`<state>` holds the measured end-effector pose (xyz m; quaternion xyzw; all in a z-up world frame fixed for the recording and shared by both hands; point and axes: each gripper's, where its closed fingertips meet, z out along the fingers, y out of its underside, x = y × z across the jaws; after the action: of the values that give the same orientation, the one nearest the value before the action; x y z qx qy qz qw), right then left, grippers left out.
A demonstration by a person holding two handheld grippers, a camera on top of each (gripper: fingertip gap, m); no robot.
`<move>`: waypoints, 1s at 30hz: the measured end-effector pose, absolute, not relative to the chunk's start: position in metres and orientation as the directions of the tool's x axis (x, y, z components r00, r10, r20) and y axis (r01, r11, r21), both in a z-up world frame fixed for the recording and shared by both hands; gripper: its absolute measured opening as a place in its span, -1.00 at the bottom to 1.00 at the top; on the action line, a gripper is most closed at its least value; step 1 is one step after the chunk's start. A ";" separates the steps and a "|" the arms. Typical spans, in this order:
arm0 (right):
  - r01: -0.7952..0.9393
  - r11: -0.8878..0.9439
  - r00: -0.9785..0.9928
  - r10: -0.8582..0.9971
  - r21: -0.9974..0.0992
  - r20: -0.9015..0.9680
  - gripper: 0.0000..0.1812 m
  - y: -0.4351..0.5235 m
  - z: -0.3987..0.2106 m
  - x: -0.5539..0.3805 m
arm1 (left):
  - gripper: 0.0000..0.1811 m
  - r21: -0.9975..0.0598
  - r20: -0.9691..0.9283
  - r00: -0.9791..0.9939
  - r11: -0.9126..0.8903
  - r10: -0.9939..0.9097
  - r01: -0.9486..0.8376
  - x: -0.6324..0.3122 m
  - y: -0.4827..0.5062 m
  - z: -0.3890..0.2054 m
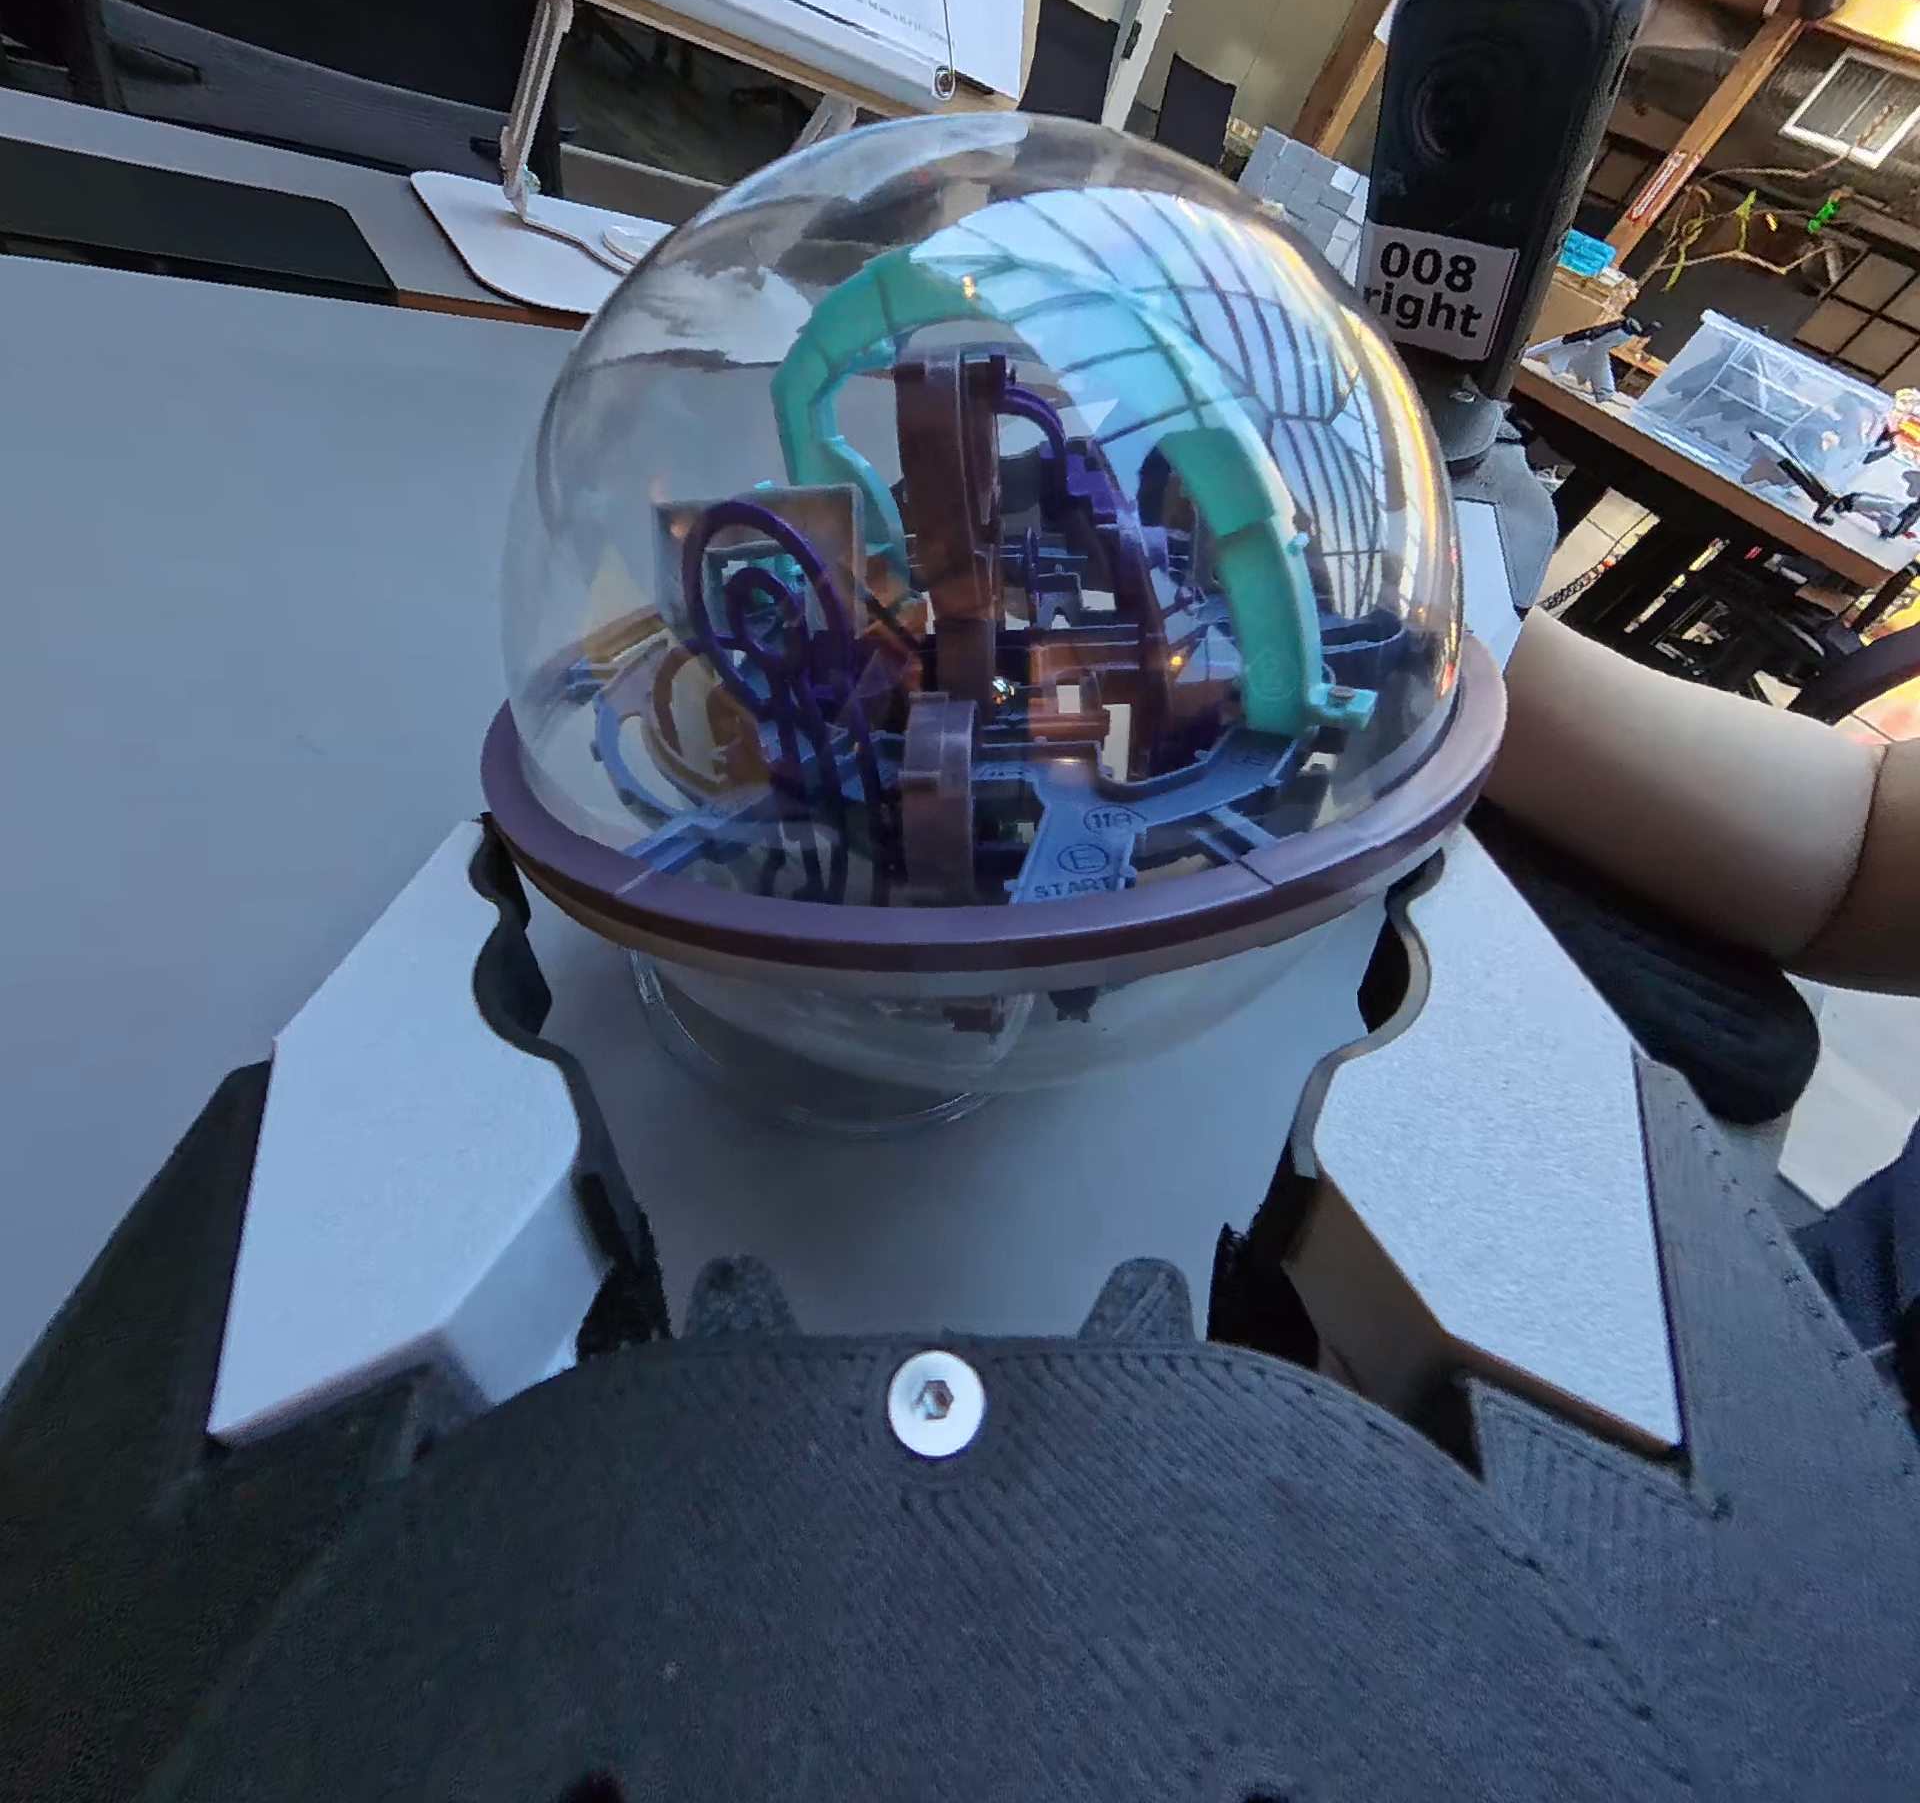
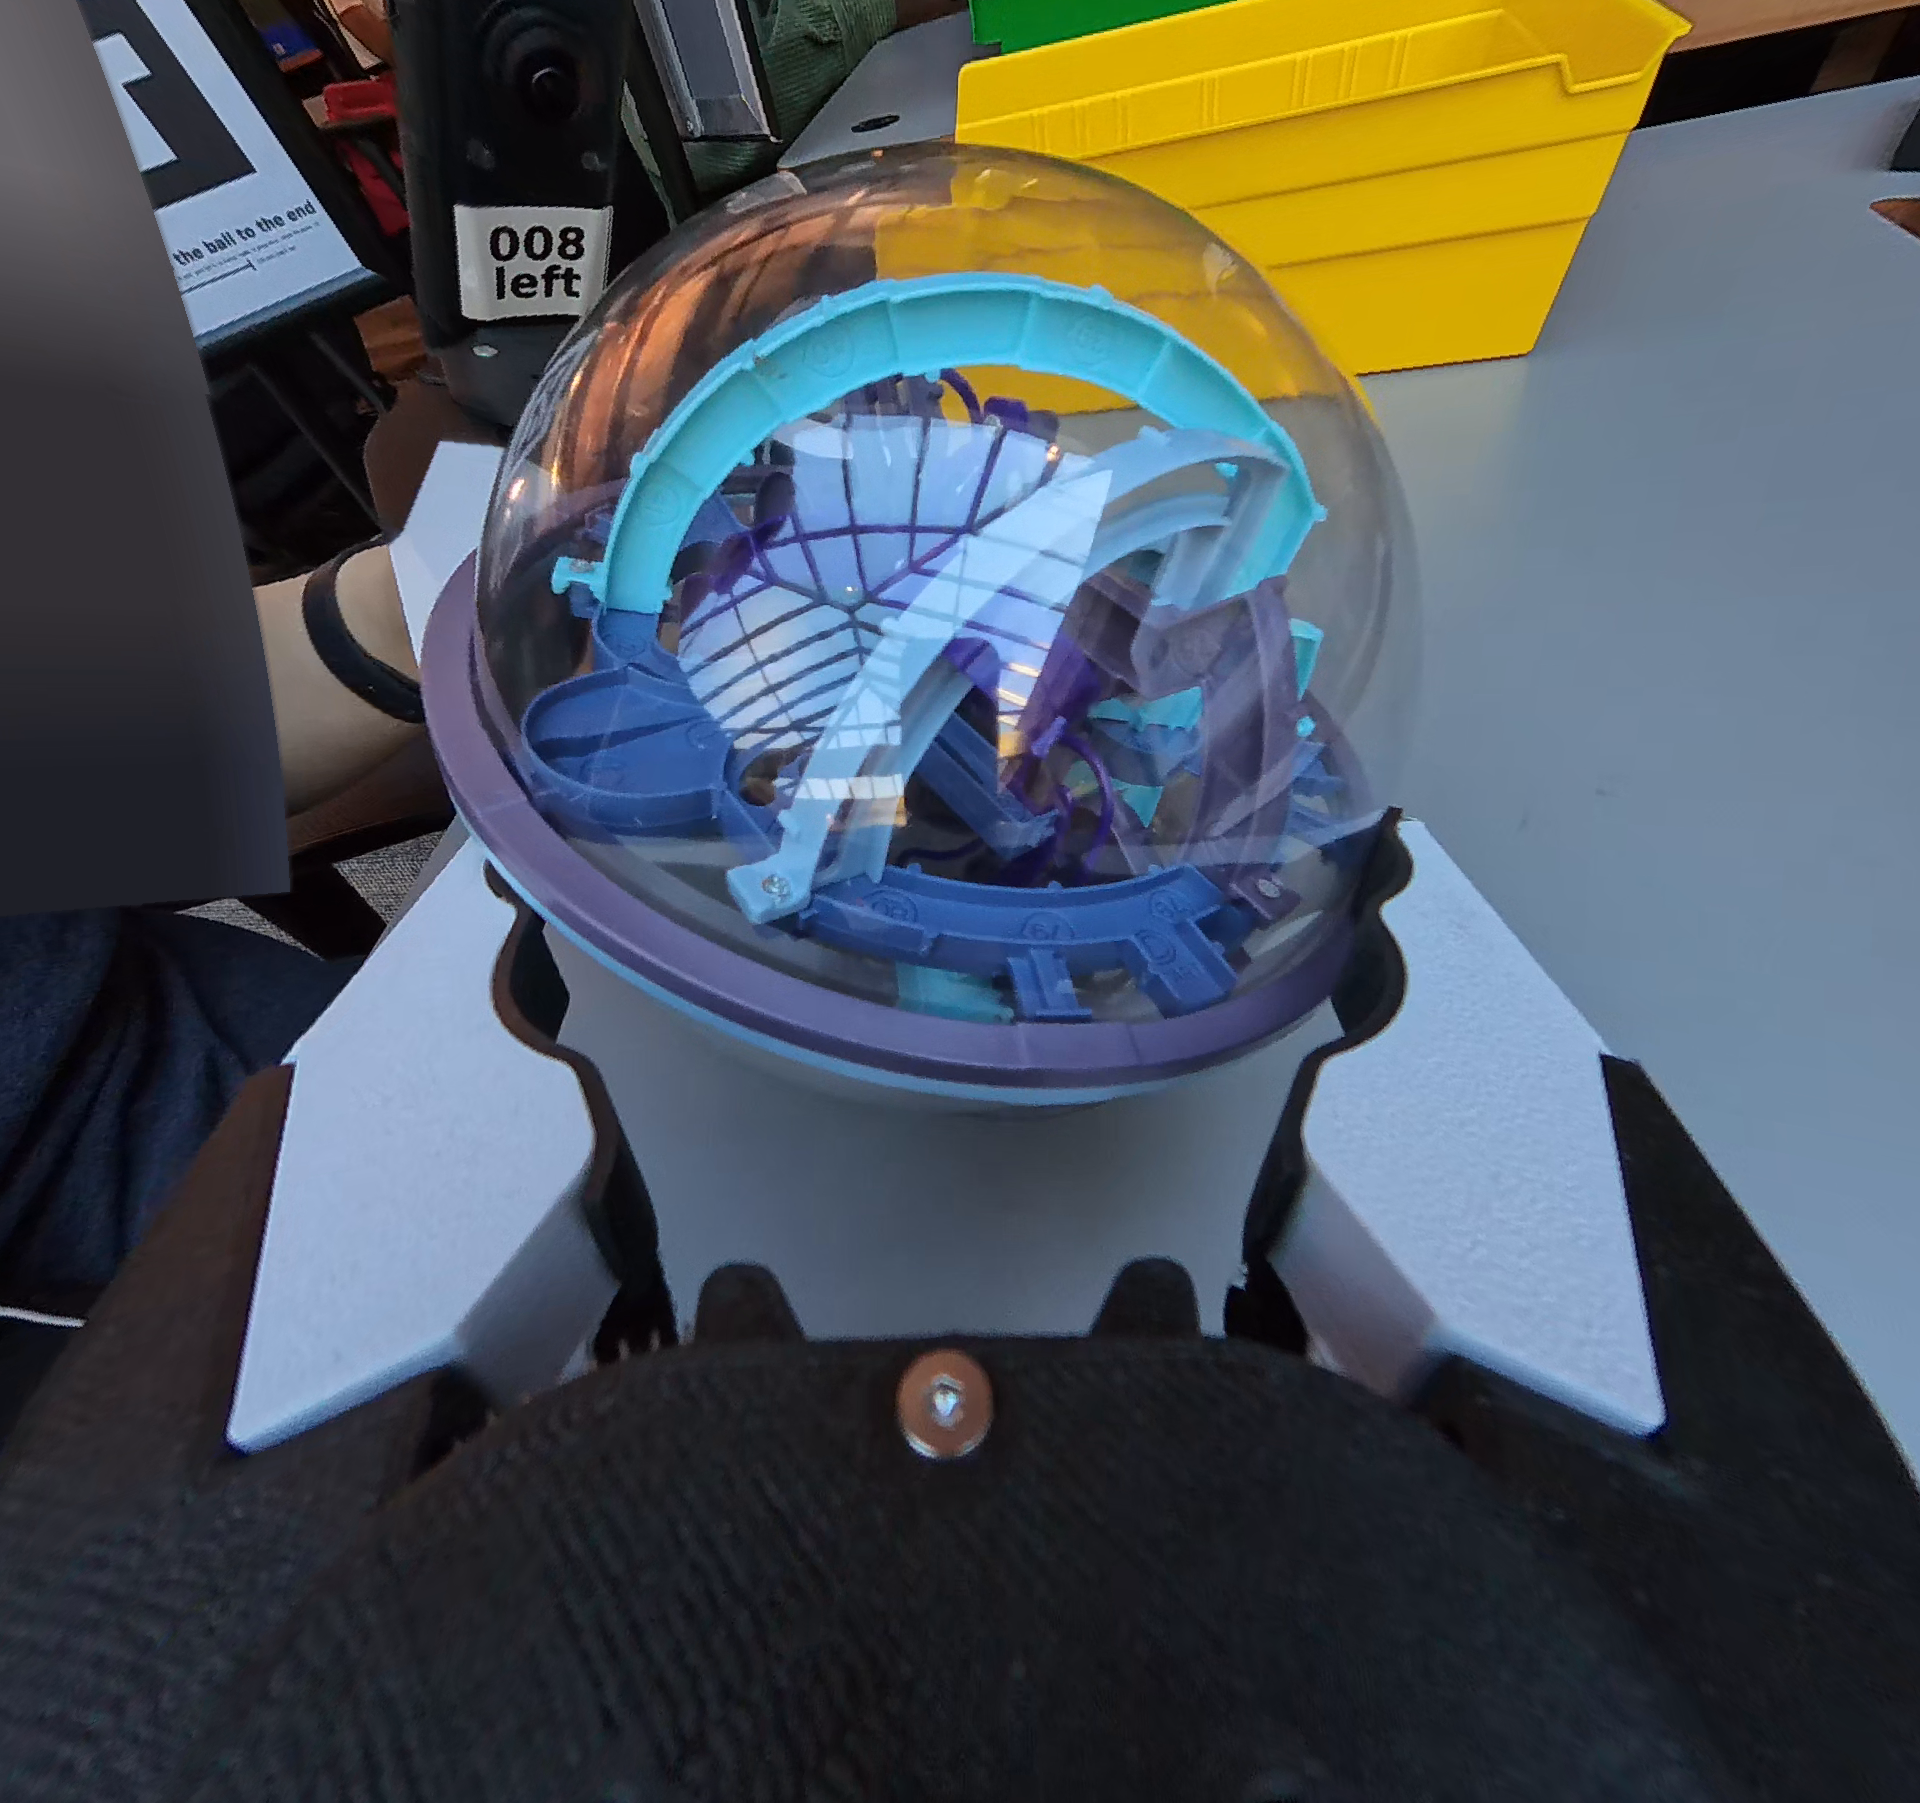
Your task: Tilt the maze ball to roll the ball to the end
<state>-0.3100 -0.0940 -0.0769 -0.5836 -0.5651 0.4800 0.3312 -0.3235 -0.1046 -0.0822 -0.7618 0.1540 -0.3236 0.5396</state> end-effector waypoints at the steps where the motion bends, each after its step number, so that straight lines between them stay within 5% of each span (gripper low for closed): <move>1: 0.340 -0.143 -0.101 0.977 -0.929 -0.187 0.67 -0.094 -0.077 -0.310 | 0.75 -0.927 0.303 0.748 -0.366 -0.591 0.086 -0.324 -0.105 -0.085; 7: 0.334 -0.144 -0.118 0.974 -0.931 -0.193 0.65 -0.096 -0.076 -0.310 | 0.75 -0.950 0.137 0.759 -0.302 -0.636 -0.082 -0.327 -0.108 -0.091; 18: 0.323 -0.145 -0.126 0.973 -0.935 -0.194 0.66 -0.098 -0.076 -0.312 | 0.71 -0.958 0.183 0.718 -0.285 -0.672 -0.022 -0.340 -0.117 -0.068; 25: 0.310 -0.111 -0.138 0.977 -0.944 -0.160 0.66 -0.098 -0.079 -0.311 | 0.68 -0.933 -0.245 0.627 0.004 -0.740 -0.360 -0.354 -0.114 -0.059; 30: 0.315 0.027 -0.149 0.989 -0.949 -0.022 0.69 -0.098 -0.091 -0.310 | 0.66 -0.892 -0.299 0.502 0.050 -0.812 -0.450 -0.342 -0.113 -0.068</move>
<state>-0.3104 -0.0981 -0.0908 -0.5339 -0.6105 0.4491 0.3750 -0.3420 -0.1133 -0.0681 -0.6692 0.4714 -0.1643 0.5504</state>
